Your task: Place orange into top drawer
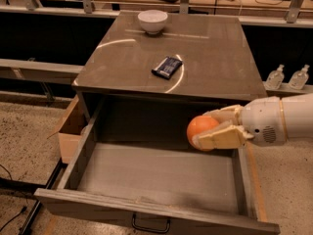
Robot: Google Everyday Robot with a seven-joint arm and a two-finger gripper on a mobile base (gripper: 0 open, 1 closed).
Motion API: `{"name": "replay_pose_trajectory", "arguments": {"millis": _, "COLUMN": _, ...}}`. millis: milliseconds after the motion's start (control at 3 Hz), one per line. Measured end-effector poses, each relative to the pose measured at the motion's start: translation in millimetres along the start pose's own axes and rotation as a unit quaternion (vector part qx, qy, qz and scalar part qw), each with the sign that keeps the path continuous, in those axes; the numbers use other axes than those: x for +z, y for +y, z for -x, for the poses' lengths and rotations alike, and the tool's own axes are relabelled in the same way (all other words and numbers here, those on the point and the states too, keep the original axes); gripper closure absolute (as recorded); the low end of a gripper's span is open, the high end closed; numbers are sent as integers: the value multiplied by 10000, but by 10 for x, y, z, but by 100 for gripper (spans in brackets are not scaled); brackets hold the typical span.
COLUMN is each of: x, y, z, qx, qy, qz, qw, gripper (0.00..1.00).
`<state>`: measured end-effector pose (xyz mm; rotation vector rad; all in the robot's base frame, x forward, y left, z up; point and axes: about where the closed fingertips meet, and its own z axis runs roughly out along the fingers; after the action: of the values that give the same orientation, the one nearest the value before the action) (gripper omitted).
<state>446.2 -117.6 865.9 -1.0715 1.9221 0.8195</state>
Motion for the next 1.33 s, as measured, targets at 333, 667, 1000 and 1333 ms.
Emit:
{"name": "replay_pose_trajectory", "arguments": {"millis": 333, "x": 455, "y": -117, "z": -369, "qx": -329, "qy": 328, "qz": 86, "qw": 9989, "gripper": 100}}
{"name": "replay_pose_trajectory", "arguments": {"millis": 667, "x": 740, "y": -341, "z": -563, "qx": -650, "qy": 545, "qz": -158, "qw": 9963, "gripper": 100}}
{"name": "replay_pose_trajectory", "arguments": {"millis": 1000, "x": 977, "y": -607, "z": -723, "qx": -992, "qy": 824, "qz": -558, "qw": 9901, "gripper": 100}}
{"name": "replay_pose_trajectory", "arguments": {"millis": 1333, "x": 1113, "y": -791, "z": -935, "qx": -1179, "qy": 1190, "qz": -903, "qw": 9817, "gripper": 100}}
